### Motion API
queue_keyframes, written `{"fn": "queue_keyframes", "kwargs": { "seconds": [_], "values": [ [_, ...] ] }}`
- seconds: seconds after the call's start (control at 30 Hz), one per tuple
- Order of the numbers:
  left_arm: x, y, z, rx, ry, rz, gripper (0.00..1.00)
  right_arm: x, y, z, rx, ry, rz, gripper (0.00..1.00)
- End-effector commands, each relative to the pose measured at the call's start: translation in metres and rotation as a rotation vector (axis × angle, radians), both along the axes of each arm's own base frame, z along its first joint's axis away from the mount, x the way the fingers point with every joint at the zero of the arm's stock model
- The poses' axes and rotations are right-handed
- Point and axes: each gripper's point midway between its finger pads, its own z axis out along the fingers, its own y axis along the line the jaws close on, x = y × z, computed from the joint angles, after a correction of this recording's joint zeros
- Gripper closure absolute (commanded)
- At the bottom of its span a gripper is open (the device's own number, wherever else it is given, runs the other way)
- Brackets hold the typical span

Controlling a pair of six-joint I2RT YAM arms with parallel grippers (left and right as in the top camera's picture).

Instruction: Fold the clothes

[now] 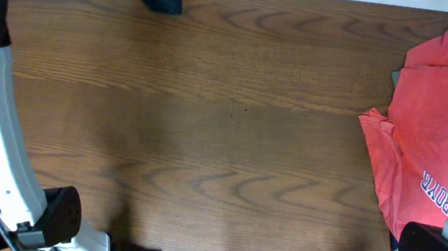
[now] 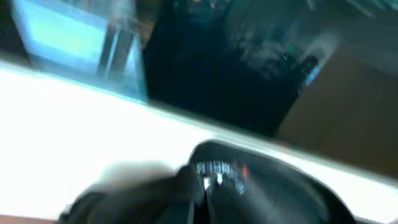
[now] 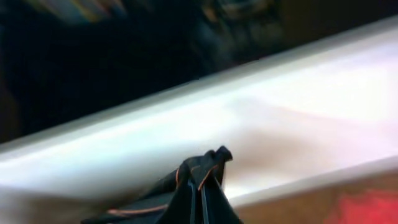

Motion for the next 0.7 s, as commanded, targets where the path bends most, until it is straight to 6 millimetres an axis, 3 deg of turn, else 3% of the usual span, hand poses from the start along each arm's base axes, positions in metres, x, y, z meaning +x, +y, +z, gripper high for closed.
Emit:
{"fn": "queue_keyframes", "kwargs": {
  "seconds": [0.0,0.13,0.3,0.47,0.67],
  "values": [
    [0.005,0.013,-0.068,0.035,0.232,0.01,0.94,-0.004,-0.036,-0.055,-0.098,0.194,-0.169,0.99],
    [-0.026,0.006,-0.143,0.013,0.556,-0.031,0.94,-0.03,-0.044,-0.121,-0.135,0.46,-0.198,0.99],
    [-0.068,-0.004,-0.218,-0.013,0.892,-0.093,0.94,-0.075,-0.041,-0.201,-0.147,0.79,-0.174,0.99],
    [-0.104,-0.012,-0.281,-0.072,1.166,-0.139,0.94,-0.124,-0.038,-0.265,-0.144,1.071,-0.158,0.99],
    [-0.159,-0.027,-0.349,-0.106,1.473,-0.256,0.94,-0.174,-0.034,-0.318,-0.113,1.305,-0.174,0.99]
  ]
}}
